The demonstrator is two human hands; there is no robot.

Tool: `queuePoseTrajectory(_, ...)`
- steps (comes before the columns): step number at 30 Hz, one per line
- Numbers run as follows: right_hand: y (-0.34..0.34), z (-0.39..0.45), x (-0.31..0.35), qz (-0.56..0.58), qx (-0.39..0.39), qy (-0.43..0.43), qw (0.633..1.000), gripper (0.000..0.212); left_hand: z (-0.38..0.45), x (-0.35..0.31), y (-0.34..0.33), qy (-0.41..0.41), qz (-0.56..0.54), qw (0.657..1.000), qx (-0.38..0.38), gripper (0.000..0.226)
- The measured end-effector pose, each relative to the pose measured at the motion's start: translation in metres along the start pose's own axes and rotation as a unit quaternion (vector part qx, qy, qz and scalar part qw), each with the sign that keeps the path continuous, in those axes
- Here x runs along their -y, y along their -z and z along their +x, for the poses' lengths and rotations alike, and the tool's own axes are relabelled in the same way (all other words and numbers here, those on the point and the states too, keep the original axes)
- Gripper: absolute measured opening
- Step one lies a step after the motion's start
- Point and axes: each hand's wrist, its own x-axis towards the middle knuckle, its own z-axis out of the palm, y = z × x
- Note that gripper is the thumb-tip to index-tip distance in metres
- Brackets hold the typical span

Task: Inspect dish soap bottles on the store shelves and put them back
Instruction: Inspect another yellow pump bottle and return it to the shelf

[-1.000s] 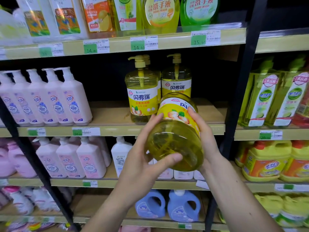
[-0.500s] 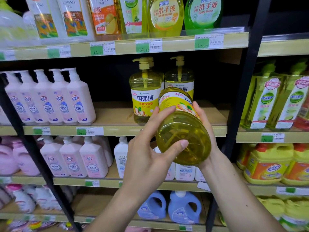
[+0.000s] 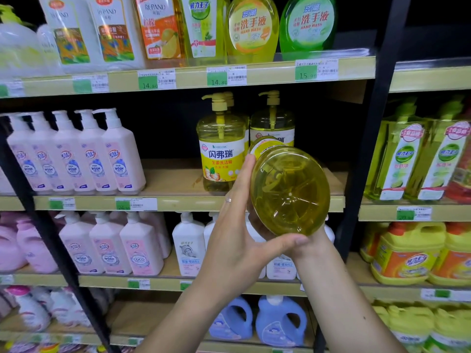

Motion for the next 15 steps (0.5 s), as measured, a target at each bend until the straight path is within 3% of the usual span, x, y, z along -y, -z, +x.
queuePoseTrajectory(1, 0.004, 0.004, -0.004, -0.005, -0.024, -0.001, 1.0, 0.049, 0.001, 0.001, 0.001, 0.0, 0.002, 1.0, 0.003, 0.124)
queuePoseTrajectory(3, 0.002, 0.005, -0.009, 0.01, -0.079, 0.002, 0.997, 0.025, 0.003, 0.002, 0.002, 0.0, 0.001, 1.0, 0.008, 0.123)
queuePoseTrajectory(4, -0.001, 0.006, -0.008, 0.001, -0.086, -0.001, 0.996, 0.023, 0.003, 0.003, 0.002, 0.0, -0.003, 1.0, 0.009, 0.122)
queuePoseTrajectory(6, 0.003, 0.01, -0.009, 0.03, -0.061, 0.01, 0.998, 0.055, 0.0, 0.005, 0.001, 0.001, -0.017, 1.0, 0.006, 0.122)
queuePoseTrajectory(9, -0.004, 0.006, -0.003, 0.002, -0.031, 0.028, 0.999, 0.047, -0.006, 0.006, 0.0, 0.011, -0.047, 0.999, -0.01, 0.121)
queuePoseTrajectory(13, -0.004, 0.006, 0.006, 0.041, -0.042, -0.007, 0.998, 0.084, -0.014, 0.0, 0.003, 0.027, -0.11, 0.993, -0.027, 0.105)
queuePoseTrajectory(15, -0.005, 0.007, 0.01, 0.024, -0.022, -0.016, 0.999, 0.076, -0.016, -0.011, 0.007, 0.027, -0.14, 0.989, -0.046, 0.085)
